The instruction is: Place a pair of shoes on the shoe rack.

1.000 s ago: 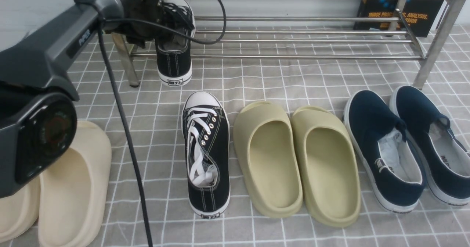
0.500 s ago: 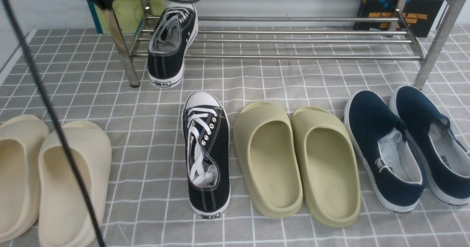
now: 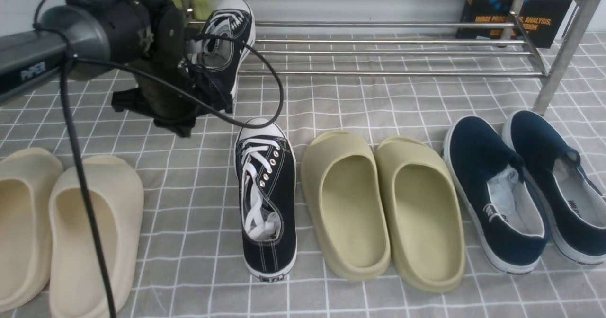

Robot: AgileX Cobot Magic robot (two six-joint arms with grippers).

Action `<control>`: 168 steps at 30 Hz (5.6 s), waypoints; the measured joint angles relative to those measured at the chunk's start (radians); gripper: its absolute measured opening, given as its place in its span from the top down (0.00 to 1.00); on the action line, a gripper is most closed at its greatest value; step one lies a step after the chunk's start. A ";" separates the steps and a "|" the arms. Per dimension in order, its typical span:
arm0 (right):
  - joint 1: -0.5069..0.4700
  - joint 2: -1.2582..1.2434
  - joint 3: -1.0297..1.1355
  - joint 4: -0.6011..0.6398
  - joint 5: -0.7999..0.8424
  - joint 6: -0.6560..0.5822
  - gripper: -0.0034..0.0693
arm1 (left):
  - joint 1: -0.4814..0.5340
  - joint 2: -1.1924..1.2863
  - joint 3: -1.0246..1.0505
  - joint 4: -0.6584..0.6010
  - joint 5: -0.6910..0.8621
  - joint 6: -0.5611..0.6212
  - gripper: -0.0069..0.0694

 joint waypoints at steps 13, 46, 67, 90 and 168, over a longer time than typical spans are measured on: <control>0.000 0.000 0.000 0.000 0.000 0.000 0.62 | 0.000 0.242 -0.483 0.000 0.230 -0.022 0.92; 0.000 0.000 0.000 0.000 0.000 0.000 0.62 | -0.238 -0.661 0.324 -0.093 0.352 -0.091 0.90; 0.000 0.000 0.000 0.000 0.000 0.000 0.62 | -0.262 -0.375 0.487 -0.189 -0.076 -0.105 0.40; 0.000 0.000 0.000 0.000 0.000 0.000 0.62 | -0.262 -0.306 0.221 -0.181 0.127 -0.089 0.92; 0.000 0.000 0.000 0.000 0.000 0.000 0.62 | -0.023 -0.613 -0.243 0.046 0.310 0.018 0.93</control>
